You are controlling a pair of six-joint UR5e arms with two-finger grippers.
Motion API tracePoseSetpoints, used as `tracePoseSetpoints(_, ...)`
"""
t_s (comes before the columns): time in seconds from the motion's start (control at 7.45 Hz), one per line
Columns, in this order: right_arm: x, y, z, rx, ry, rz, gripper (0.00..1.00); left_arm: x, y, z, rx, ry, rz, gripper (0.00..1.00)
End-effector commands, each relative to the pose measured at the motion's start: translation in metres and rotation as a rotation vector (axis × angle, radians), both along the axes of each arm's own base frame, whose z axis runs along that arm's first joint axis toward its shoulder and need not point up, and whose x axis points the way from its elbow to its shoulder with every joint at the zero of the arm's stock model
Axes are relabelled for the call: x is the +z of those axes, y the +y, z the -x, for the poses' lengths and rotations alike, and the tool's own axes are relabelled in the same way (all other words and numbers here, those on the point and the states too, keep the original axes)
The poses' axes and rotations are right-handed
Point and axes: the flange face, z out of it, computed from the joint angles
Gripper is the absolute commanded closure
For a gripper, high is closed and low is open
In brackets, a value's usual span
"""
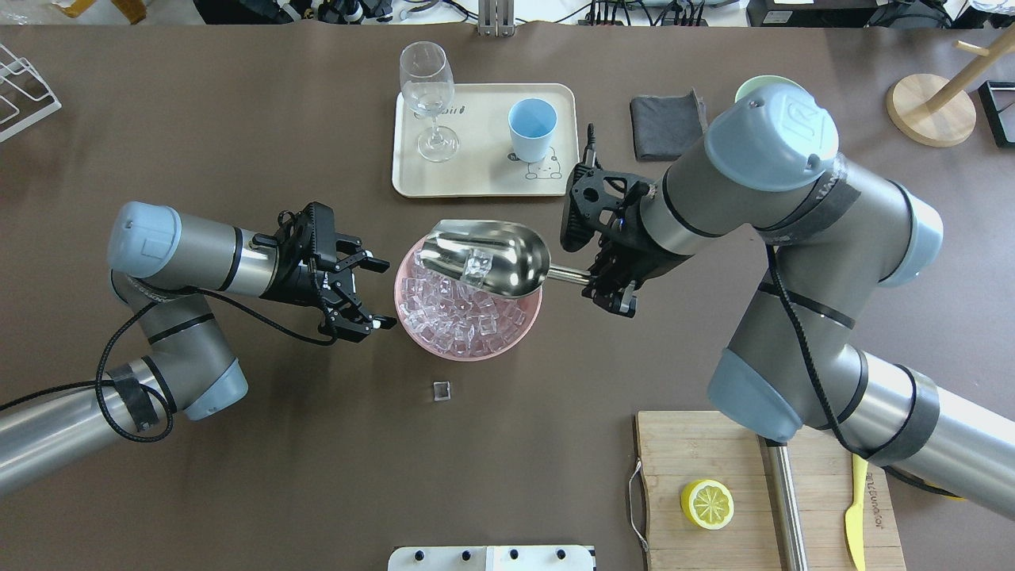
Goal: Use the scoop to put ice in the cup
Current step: 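Lift the loaded scoop toward the blue cup while the left arm withdraws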
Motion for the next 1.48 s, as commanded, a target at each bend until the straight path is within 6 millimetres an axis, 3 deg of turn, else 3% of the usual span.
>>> tracePoseSetpoints(0.0, 0.032, -0.041, -0.053, 0.128, 0.022, 0.183, 1.00, 0.003, -0.002, 0.008, -0.007, -0.002, 0.006, 0.03)
tracePoseSetpoints(0.4, 0.063, -0.090, -0.105, 0.289, 0.143, 0.414, 1.00, 0.018, -0.011, 0.038, -0.007, -0.017, 0.005, 0.03)
tracePoseSetpoints(0.54, 0.074, -0.102, -0.120, 0.296, 0.183, 0.509, 1.00, 0.012, 0.004, 0.068, -0.004, -0.023, 0.010, 0.03)
tracePoseSetpoints(0.67, 0.073, -0.107, -0.128, 0.303, 0.209, 0.546, 1.00, 0.008, 0.031, 0.100, -0.002, -0.072, 0.047, 0.03)
tracePoseSetpoints(0.8, 0.068, -0.113, -0.130, 0.301, 0.232, 0.572, 1.00, 0.012, 0.038, 0.120, -0.016, -0.084, 0.060, 0.03)
tracePoseSetpoints(1.07, 0.037, -0.147, -0.107, 0.270, 0.310, 0.609, 1.00, 0.028, 0.043, 0.172, -0.085, -0.202, 0.172, 0.03)
tracePoseSetpoints(1.21, 0.027, -0.165, -0.093, 0.258, 0.339, 0.620, 1.00, 0.038, 0.029, 0.208, -0.152, -0.259, 0.243, 0.03)
tracePoseSetpoints(1.34, 0.023, -0.185, -0.080, 0.249, 0.362, 0.632, 1.00, 0.047, 0.024, 0.227, -0.188, -0.314, 0.314, 0.03)
